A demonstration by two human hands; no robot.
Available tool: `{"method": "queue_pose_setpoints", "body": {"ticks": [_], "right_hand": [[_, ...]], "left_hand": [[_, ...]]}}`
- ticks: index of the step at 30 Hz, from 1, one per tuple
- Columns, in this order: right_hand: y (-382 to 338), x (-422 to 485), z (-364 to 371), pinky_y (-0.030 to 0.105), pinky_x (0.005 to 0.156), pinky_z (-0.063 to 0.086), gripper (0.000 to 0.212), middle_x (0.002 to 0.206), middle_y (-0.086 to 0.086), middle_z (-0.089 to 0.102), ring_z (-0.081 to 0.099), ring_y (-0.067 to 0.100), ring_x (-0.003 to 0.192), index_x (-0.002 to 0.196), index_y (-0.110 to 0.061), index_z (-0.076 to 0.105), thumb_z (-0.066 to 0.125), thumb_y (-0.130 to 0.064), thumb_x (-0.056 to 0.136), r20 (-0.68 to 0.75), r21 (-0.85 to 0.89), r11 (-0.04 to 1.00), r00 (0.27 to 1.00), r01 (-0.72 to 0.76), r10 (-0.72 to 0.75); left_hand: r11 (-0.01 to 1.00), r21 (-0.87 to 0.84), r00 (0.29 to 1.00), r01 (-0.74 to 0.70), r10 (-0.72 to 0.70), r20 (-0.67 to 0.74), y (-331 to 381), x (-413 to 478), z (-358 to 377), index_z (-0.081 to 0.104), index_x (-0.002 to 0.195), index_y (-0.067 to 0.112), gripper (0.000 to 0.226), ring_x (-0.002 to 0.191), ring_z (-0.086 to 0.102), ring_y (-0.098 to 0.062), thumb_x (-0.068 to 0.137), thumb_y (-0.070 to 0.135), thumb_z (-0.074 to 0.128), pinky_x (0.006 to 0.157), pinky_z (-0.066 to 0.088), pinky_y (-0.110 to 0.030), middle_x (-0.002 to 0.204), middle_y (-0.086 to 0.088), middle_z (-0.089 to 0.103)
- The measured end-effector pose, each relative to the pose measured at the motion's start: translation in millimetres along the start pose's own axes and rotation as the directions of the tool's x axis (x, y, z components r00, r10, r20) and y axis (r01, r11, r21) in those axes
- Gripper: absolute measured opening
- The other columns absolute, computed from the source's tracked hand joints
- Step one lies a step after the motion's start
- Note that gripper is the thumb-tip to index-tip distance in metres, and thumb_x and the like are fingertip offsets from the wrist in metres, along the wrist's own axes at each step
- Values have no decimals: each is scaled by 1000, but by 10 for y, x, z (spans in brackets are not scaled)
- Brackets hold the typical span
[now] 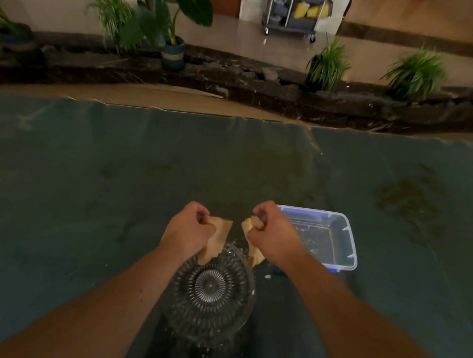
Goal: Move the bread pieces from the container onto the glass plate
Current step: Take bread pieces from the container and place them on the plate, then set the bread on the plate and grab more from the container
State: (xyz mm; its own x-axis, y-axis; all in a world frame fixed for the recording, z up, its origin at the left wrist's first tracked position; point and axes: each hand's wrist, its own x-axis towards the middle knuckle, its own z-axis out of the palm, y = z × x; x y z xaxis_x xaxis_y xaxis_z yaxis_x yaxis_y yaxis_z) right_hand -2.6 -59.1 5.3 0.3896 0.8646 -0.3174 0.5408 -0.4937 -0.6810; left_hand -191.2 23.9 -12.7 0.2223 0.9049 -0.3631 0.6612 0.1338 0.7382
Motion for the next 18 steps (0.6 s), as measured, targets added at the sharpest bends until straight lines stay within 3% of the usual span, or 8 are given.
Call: {"method": "queue_pose_setpoints", "body": {"ticks": [3, 6, 8, 10, 13, 16, 18], "right_hand": [[-14, -28, 245, 25, 60, 49, 49, 88, -5, 63, 64, 16, 73, 125, -27, 54, 74, -9, 84, 60, 65, 998, 998, -11, 8], [88, 40, 447, 34, 72, 58, 61, 101, -1, 64, 68, 17, 85, 138, -29, 48, 75, -9, 87, 123, 42, 996, 990, -73, 67], [202, 87, 580, 42, 92, 58, 66, 124, 5, 63, 67, 24, 107, 148, -25, 41, 71, -7, 92, 90, -92, 991, 990, -102, 110], [296, 97, 718, 48, 107, 49, 68, 149, 10, 48, 52, 31, 133, 154, -23, 34, 66, -9, 96, 78, -331, 942, 993, -61, 92], [447, 56, 1021, 48, 109, 46, 61, 157, 12, 41, 43, 32, 140, 154, -22, 34, 61, -26, 99, 262, -500, 856, 965, 132, 4], [595, -17, 1312, 52, 101, 50, 61, 148, 16, 47, 46, 37, 133, 147, -20, 42, 56, -50, 96, 409, -564, 799, 911, 208, 52], [656, -46, 1377, 52, 96, 52, 60, 141, 16, 51, 49, 38, 126, 142, -20, 44, 59, -53, 94, 442, -590, 767, 896, 251, 47]], "left_hand": [[998, -16, 997, 59, -58, 41, -314, -27, -67, 64, 96, 31, 24, 74, 71, -16, 77, 19, 72, 75, 61, -42, 85, 7, 71], [992, -37, 989, 117, -113, 95, -604, 11, -59, 65, 102, 32, 32, 82, 73, -22, 71, 26, 73, 80, 63, -49, 97, 4, 73], [987, 128, 989, 101, -113, 93, -761, 15, -1, 59, 126, 25, 49, 103, 67, -26, 80, 24, 76, 92, 57, -46, 122, -1, 65], [909, 417, 997, -1, -29, 65, -913, -3, 74, 48, 140, 23, 61, 123, 52, -28, 86, 28, 75, 99, 52, -47, 140, -5, 49], [742, 630, 970, -231, 122, 212, -1065, -61, 248, 47, 140, 23, 56, 127, 46, -26, 90, 35, 70, 101, 51, -46, 142, -4, 47], [625, 688, 916, -369, 120, 382, -1189, -121, 432, 54, 135, 24, 51, 127, 46, -26, 91, 45, 68, 102, 50, -45, 139, -5, 51], [579, 716, 905, -391, 103, 412, -1218, -140, 506, 57, 131, 24, 47, 124, 48, -26, 91, 48, 66, 98, 51, -45, 135, -6, 52]]}}
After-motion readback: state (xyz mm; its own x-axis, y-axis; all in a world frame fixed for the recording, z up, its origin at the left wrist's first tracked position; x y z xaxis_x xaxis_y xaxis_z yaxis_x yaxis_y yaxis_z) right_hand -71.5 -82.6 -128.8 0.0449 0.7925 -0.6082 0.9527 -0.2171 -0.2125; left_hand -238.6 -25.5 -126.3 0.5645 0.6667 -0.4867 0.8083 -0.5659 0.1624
